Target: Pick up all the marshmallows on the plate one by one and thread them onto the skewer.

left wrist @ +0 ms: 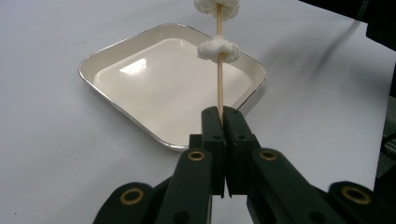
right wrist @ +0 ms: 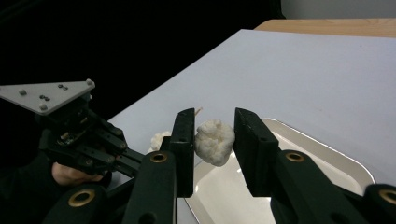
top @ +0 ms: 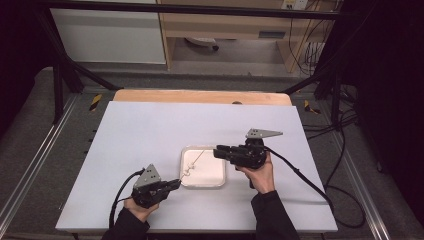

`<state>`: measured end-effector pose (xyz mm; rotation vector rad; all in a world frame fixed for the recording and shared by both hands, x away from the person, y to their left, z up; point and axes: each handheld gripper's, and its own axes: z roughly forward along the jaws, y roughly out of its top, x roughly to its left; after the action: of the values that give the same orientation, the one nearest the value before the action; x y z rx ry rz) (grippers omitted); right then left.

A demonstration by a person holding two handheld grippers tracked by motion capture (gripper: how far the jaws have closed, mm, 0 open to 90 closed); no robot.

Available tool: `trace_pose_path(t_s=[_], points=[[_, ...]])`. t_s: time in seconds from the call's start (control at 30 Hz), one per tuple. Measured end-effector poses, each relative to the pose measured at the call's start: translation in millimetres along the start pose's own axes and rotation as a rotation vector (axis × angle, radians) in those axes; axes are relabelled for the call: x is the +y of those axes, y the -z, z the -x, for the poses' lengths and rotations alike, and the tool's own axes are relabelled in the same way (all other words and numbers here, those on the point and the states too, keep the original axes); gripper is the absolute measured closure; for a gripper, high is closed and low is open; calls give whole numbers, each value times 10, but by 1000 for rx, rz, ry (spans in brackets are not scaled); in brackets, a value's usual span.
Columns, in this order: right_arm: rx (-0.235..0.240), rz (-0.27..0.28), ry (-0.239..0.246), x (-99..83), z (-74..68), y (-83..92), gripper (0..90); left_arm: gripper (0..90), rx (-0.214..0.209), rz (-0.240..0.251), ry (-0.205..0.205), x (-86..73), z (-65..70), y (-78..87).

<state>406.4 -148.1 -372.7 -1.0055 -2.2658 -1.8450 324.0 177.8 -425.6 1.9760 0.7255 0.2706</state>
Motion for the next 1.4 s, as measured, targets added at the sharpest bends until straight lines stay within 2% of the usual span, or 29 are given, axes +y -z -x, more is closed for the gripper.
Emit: trace_pose_path(t_s=[0.37,0.7,1.4], points=[[58,25,-39,65,11,-42,698,885,-17,4,-19,8,39,-10],[82,28,-60,75,34,-78,698,885,-27,8,-24,10,61,-18],[124,-32,-83,-48,27,-234,710,885,-35,9,-32,11,75,-27]])
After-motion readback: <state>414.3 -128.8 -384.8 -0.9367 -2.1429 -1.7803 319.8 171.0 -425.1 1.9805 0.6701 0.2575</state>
